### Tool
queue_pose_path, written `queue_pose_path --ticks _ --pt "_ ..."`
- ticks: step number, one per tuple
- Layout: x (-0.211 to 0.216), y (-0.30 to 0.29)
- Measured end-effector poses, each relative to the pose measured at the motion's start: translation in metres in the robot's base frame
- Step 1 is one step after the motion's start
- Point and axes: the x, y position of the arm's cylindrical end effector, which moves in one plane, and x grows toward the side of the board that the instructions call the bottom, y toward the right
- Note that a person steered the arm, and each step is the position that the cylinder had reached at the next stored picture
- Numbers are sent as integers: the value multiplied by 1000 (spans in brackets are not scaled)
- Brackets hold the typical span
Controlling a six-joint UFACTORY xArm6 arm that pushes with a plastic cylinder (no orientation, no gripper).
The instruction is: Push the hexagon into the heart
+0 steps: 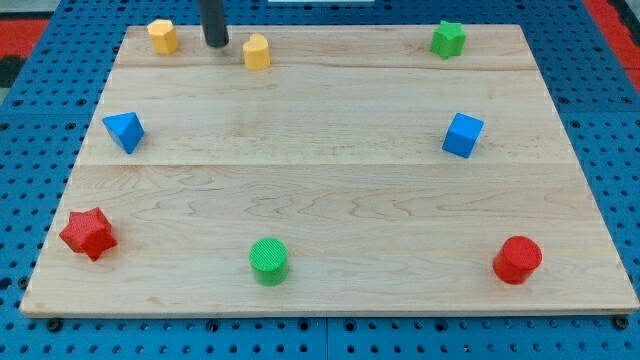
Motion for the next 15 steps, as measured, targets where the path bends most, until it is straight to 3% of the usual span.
queue_pose_path --ticks 1,3,4,5,6,7,8,9,10,12,15 --pt "39 -18" --pt "-11 -129" --pt "-49 -135" --pt "-67 -91" --pt "-14 -3" --pt "-5 27" --pt "22 -52" --pt "60 -67" --pt "70 -2" --pt "26 17" --pt "27 19"
